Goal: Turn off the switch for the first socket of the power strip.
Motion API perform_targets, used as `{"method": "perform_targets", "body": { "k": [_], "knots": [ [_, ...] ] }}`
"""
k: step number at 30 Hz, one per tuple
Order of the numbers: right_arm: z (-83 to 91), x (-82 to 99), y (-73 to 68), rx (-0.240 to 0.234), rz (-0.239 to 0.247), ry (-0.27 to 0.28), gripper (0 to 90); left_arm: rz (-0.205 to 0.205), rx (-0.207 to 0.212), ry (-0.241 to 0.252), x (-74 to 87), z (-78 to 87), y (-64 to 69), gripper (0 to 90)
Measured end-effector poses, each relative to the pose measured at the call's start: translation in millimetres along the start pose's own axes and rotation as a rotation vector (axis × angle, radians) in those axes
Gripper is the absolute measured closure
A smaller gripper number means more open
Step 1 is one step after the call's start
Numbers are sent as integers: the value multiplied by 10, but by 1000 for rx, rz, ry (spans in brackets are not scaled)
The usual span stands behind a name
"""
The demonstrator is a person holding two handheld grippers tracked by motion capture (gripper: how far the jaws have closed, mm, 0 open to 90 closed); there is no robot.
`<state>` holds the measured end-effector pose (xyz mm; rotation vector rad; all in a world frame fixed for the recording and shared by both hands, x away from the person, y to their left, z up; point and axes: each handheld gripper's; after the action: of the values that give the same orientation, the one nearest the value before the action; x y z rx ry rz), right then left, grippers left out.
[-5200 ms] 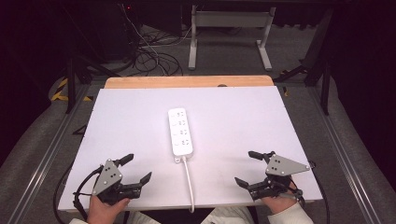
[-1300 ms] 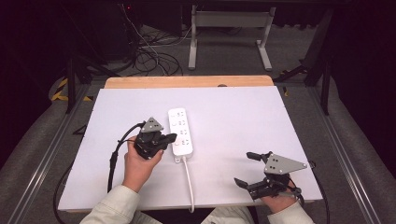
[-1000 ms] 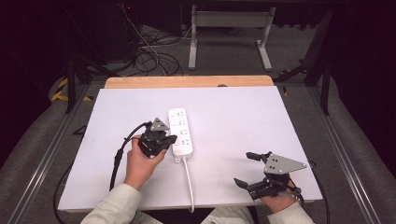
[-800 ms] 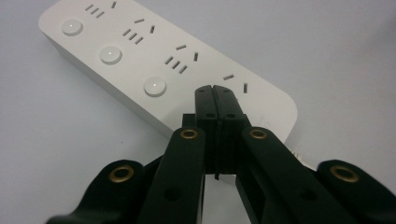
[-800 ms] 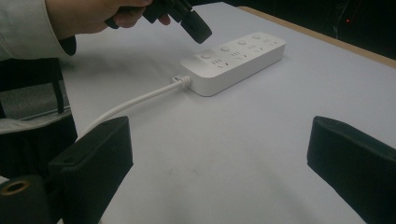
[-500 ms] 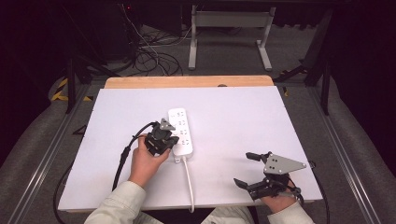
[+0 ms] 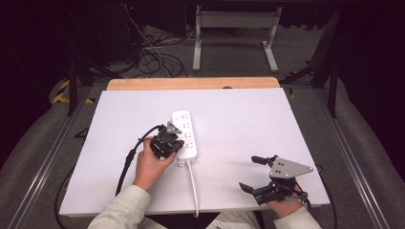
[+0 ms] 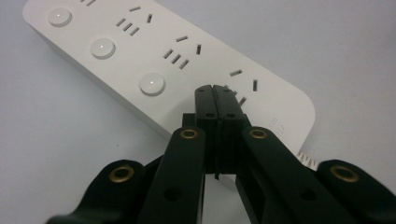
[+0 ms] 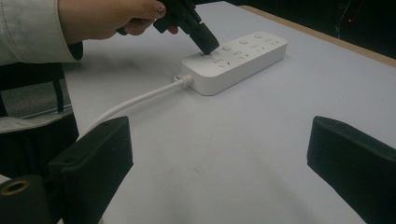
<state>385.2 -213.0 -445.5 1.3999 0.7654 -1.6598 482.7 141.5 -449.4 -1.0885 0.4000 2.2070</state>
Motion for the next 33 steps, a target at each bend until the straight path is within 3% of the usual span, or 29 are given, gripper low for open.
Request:
{"method": "perform_targets", "body": {
  "k": [5,8,13,23,33],
  "knots": [
    [-2,1,-3,-1,-1,-1,70,-12,-7,-4,11,-13,-7,900],
    [-2,-1,-5,-1,-1,-1,70,-21,-32,-3,25,-18,-12,900],
    [-5,0,-6,-3,-1,-4,70,-4,-20,7,39,-15,-29,900],
    [-12,2,-8,-7,-4,-6,70,-58,-51,7,42,-20,34,900],
    [-18,7,-5,-7,-6,-13,70,-57,-42,14,54,-20,29,900]
  ]
}}
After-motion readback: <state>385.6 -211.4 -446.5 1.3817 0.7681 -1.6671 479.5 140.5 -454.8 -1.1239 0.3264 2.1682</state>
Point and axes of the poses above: each handheld gripper's, and its own axes: z roughly backward along the jaws, x roughly out of its underside, y roughly to its right, and after that the axes turned 12 degrees about y, right-handed
